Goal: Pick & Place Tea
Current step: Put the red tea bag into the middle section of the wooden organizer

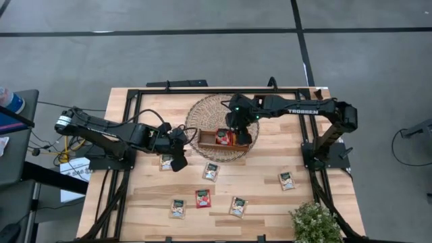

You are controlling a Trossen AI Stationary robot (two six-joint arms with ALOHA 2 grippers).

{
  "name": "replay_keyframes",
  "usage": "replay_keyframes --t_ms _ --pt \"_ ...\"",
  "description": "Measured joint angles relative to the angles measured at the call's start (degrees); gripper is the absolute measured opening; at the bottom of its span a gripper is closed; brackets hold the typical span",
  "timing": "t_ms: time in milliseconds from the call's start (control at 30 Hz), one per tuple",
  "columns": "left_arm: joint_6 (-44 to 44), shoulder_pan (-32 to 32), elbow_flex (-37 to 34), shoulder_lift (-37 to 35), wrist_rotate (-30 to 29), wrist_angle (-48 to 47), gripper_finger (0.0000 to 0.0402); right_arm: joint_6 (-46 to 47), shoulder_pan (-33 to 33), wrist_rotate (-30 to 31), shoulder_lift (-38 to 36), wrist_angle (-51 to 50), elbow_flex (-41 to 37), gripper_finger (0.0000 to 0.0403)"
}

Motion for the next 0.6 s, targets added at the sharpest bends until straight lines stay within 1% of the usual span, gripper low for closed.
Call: replay_keyframes --t_ms 100,200,467,600 --pt "0.02 -0.01 0.0 0.0 -0.21 0.58 0.0158 -0.84 0.38 0.17 0.89 0.38 -0.02 0.0182" --pt "0.0 0.0 0.0 0.0 -0.64 0.67 0.0158 -0.75 0.41 -0.07 1.99 2.17 0.13 0.019" --pt "-0.64 -0.01 0.0 0.0 -0.53 1.06 0.0158 0.51 -0.76 -1.53 6.63 3.03 0.2 0.0171" --pt "-1.31 -0.02 0.02 0.0 -0.44 1.0 0.0158 0.73 -1.47 -1.69 7.33 2.68 0.45 0.0165"
